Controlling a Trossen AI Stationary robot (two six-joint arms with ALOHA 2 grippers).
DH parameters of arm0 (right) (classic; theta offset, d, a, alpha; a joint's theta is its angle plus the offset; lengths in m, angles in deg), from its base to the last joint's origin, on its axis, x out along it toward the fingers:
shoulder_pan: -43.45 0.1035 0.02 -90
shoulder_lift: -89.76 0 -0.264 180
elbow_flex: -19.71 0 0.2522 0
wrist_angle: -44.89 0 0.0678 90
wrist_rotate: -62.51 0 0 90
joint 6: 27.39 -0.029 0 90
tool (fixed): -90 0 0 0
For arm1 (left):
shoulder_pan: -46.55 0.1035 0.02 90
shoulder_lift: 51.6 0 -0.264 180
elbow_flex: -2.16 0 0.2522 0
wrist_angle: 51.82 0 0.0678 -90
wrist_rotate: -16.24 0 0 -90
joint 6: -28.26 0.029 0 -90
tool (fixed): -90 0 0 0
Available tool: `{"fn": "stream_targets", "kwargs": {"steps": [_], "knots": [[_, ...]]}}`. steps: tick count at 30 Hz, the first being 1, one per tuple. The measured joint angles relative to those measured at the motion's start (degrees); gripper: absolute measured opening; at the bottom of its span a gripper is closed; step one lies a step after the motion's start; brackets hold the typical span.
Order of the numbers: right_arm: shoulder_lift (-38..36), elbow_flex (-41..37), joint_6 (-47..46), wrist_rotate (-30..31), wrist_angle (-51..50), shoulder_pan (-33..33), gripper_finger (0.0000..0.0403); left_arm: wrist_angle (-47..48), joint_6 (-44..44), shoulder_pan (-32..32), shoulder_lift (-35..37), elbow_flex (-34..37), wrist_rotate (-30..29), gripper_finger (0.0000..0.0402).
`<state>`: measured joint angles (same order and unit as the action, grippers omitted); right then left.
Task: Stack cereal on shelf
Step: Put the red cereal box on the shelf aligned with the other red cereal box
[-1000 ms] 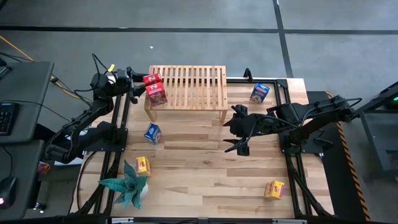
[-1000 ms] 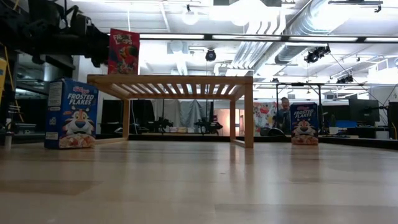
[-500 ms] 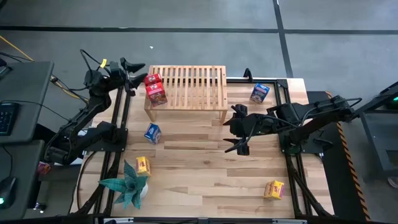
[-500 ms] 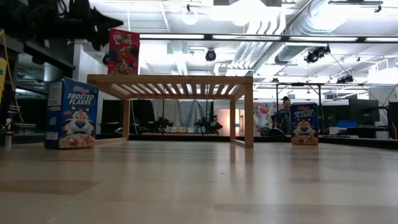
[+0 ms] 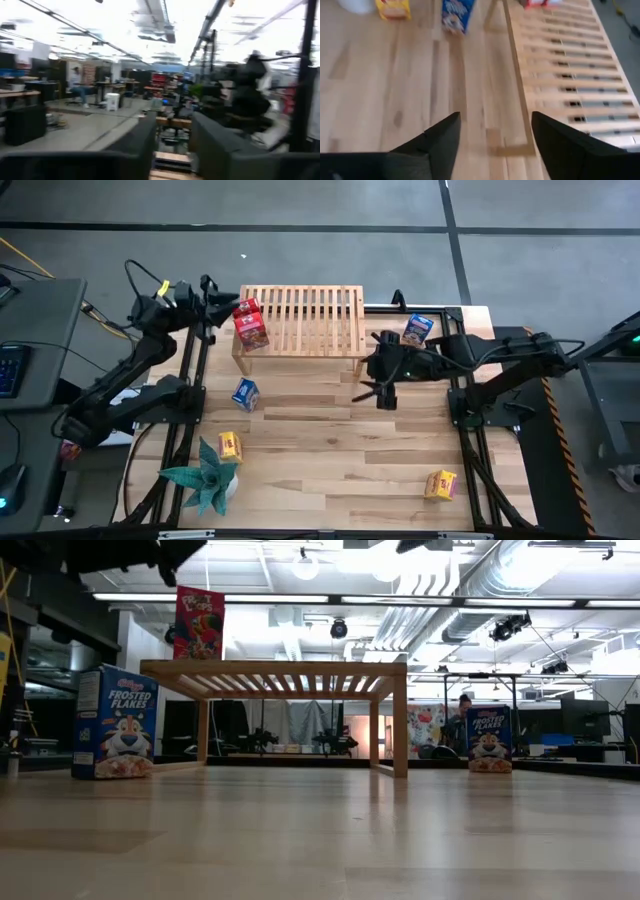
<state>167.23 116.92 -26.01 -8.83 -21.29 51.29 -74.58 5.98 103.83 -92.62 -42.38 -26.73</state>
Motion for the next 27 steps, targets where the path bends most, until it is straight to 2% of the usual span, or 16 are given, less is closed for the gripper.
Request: {"fn": "stream_targets", "kwargs": {"steps": [3,7,9,10,15,20,25,27], "knots": [[-0.6,-2.5,-0.1,0.4,0.0,-2.9,0.0182,9.2,5.4,-6.6,4.0,0.0,-3.9,0.0017],[-3.1,-10.3,-0.7,1.7,1.9,-7.0,0.0083,24.3,14.1,-18.5,8.4,0.0,-18.0,0.0009],[-4.9,-14.8,-1.7,2.2,3.3,-8.8,0.0027,29.2,16.8,-25.3,9.8,0.0,-25.9,0.0003],[-6.0,-16.8,-2.3,2.1,4.7,-9.6,0.0014,30.4,17.3,-28.8,10.2,0.0,-29.3,0.0002],[-12.3,-23.3,-4.1,1.6,9.9,-11.2,0.0015,30.8,19.6,-46.8,9.2,0.0,-43.1,0.0001],[-17.4,-24.9,-4.5,0.8,13.3,-9.6,0.0005,31.5,22.3,-62.8,4.0,0.0,-58.4,0.0],[-19.9,-25.1,-5.3,2.3,14.3,-6.9,0.0003,37.3,21.4,-71.7,-1.9,0.0,-79.9,0.0],[-20.2,-25.1,-5.4,2.4,14.2,-6.0,0.0002,39.5,19.2,-73.0,-2.8,0.0,-85.7,0.0]]}}
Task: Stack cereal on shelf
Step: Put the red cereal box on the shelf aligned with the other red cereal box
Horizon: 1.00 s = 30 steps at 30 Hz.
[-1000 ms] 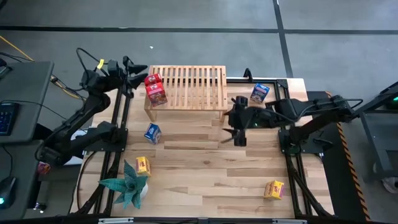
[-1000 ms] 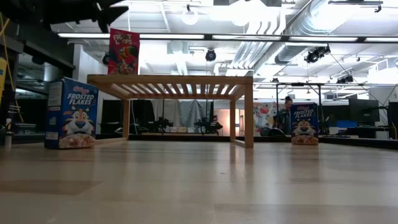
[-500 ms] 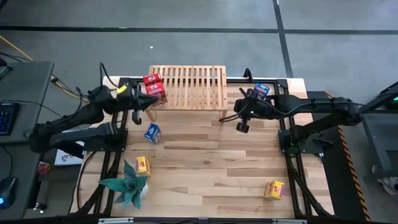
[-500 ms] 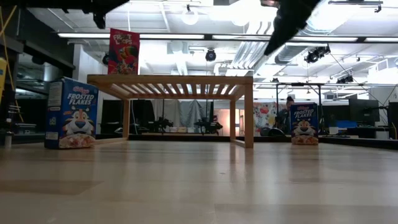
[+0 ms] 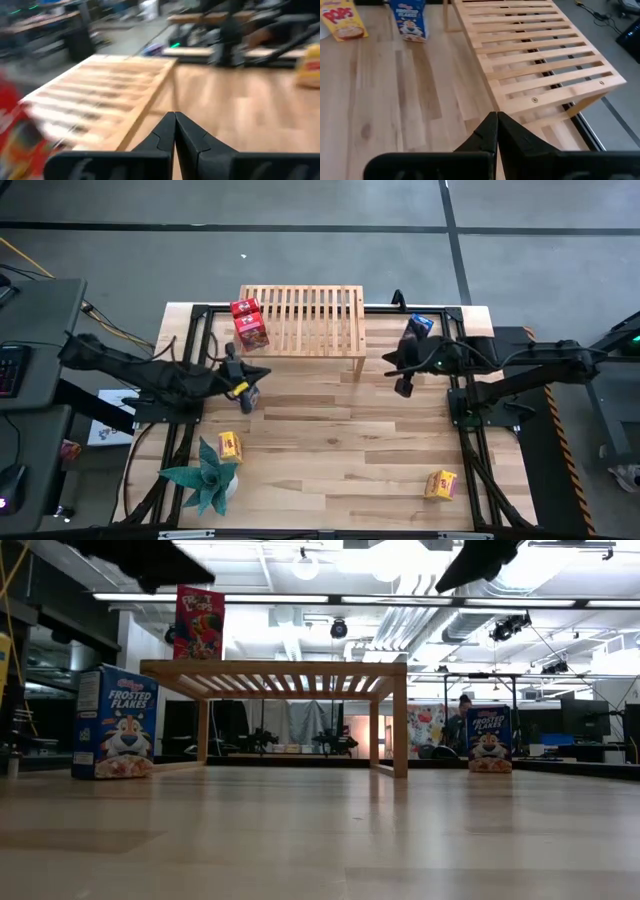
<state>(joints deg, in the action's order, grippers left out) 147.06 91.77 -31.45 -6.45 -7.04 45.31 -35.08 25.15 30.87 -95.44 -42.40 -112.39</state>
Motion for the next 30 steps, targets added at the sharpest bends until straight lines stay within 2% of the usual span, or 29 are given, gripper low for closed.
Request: {"fn": "stream_targets", "kwargs": {"steps": [4,9,16,30], "knots": [[0.0,0.0,0.1,0.0,-0.1,1.3,0.0001,3.0,-4.7,-1.3,0.3,0.0,-4.8,0.0],[0.0,0.0,0.6,0.0,-0.6,2.0,0.0001,10.1,-11.0,-2.7,1.1,0.0,-16.2,0.0],[0.0,0.0,1.4,0.0,-1.0,2.0,0.0,14.9,-15.7,-2.2,1.1,0.0,-22.8,0.0],[0.0,0.0,1.3,0.0,-1.0,2.0,0.0,15.7,-14.6,5.1,1.1,0.0,-22.5,0.0]]}}
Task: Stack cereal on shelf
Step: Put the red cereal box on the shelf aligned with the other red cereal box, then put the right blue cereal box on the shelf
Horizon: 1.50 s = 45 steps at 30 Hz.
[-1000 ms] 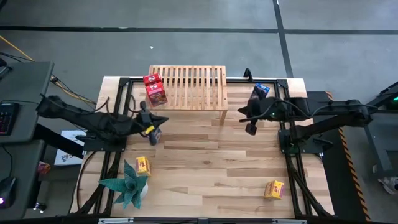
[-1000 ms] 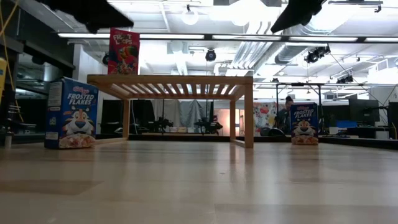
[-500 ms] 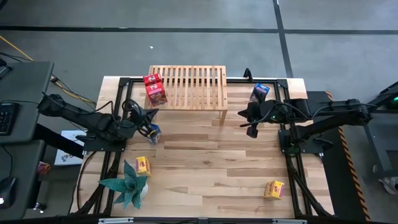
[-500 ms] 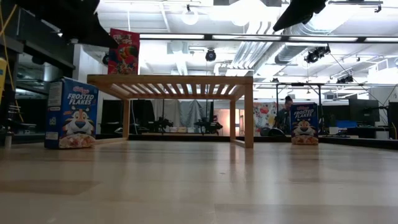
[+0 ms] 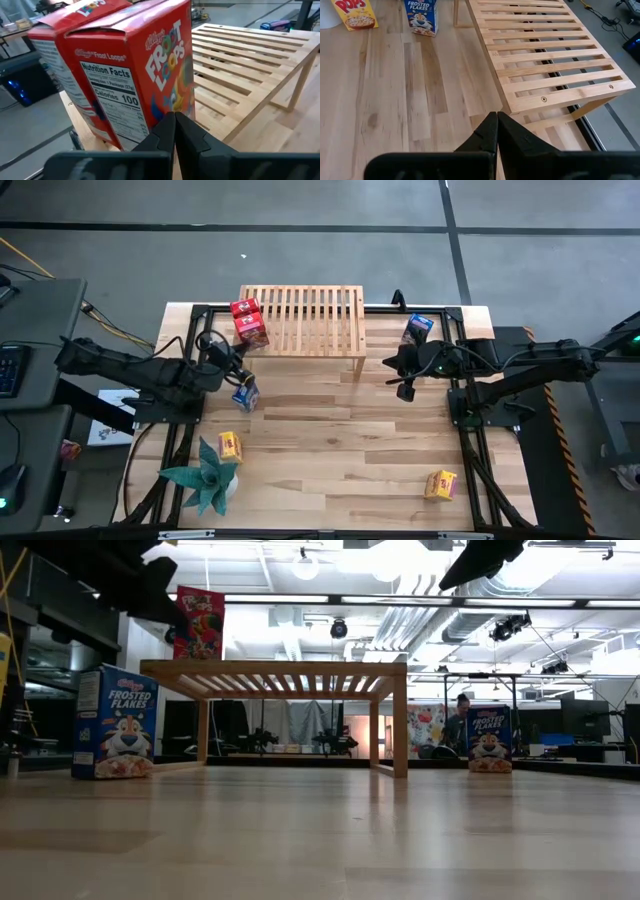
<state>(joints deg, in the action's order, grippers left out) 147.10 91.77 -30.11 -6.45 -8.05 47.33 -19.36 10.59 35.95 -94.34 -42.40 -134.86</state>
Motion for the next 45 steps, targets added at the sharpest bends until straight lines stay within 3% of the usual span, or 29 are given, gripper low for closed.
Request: {"fn": "stream_targets", "kwargs": {"steps": [19,25,34,39,42,45], "knots": [[0.0,0.0,-0.4,-0.1,0.0,0.0,0.0,1.1,0.3,6.2,0.0,0.0,0.3,0.0],[0.0,0.0,-0.5,-0.6,0.0,0.0,0.0,1.2,0.6,5.5,0.1,-0.3,1.1,0.0],[0.0,0.0,0.0,-2.0,1.2,-0.3,0.0,-2.8,9.6,-1.7,2.0,-7.3,7.2,0.0],[0.0,0.1,-4.7,4.4,3.6,-2.0,0.0007,-10.9,14.8,-5.3,1.8,-7.3,19.7,0.0],[0.0,0.9,-6.4,7.7,-1.0,-5.3,0.0041,-13.9,14.7,-7.2,1.3,-7.3,25.4,0.0],[0.0,1.1,-8.3,7.5,-6.4,-10.6,0.0106,-18.7,14.7,-9.1,0.8,-6.2,26.6,0.0]]}}
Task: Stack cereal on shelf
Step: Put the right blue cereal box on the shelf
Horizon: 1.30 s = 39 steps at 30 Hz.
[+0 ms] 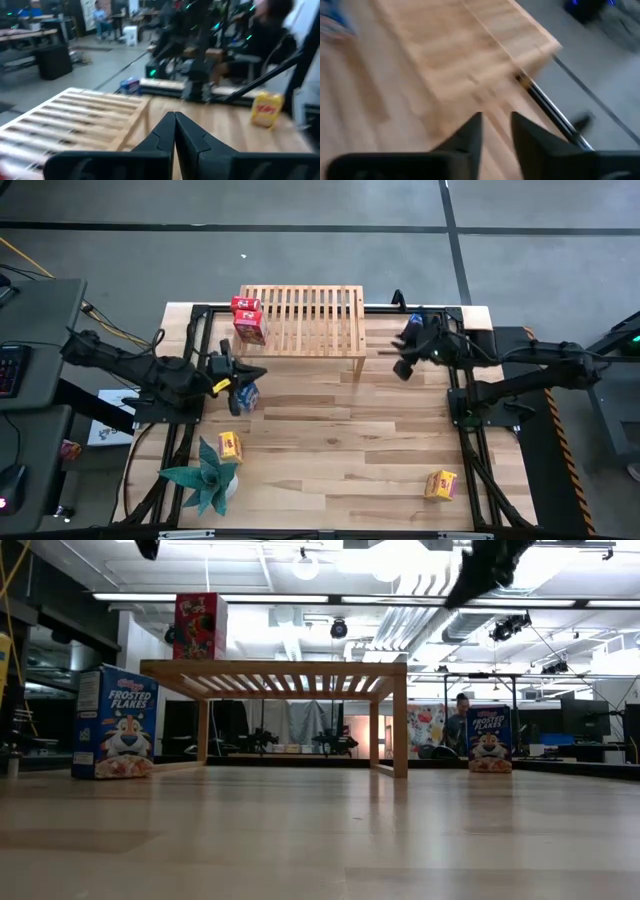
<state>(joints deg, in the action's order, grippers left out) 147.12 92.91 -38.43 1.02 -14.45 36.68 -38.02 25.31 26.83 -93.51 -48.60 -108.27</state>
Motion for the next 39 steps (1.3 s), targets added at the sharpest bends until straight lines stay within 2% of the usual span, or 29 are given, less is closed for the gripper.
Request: {"fn": "stream_targets", "kwargs": {"steps": [4,7,11,16,20,29,39], "knots": [[0.9,0.1,-1.9,0.4,-7.2,-9.1,0.0214,-4.4,0.7,-1.2,-0.5,2.1,0.0,0.0],[2.4,0.1,-0.7,-0.5,-8.7,-16.1,0.0286,-4.6,0.7,-1.4,-0.8,2.5,0.0,0.0],[5.8,0.1,4.0,-4.9,-8.2,-24.4,0.034,-4.6,0.7,-1.4,-1.6,2.5,0.0,0.0],[11.7,0.1,9.4,-3.9,-7.4,-31.9,0.0353,-4.4,0.7,-1.4,-3.4,2.5,0.0,0.0],[15.9,0.1,12.3,-3.5,-5.9,-35.1,0.0353,-4.6,1.1,-1.4,-4.5,2.5,0.0,0.0],[24.0,0.1,18.0,-3.5,-2.7,-37.4,0.0353,-4.7,1.1,-1.4,-4.5,2.5,-0.1,0.0],[28.5,0.2,21.6,-6.1,0.6,-40.3,0.0353,-5.8,1.1,-1.4,-4.5,2.5,1.7,0.0]]}}
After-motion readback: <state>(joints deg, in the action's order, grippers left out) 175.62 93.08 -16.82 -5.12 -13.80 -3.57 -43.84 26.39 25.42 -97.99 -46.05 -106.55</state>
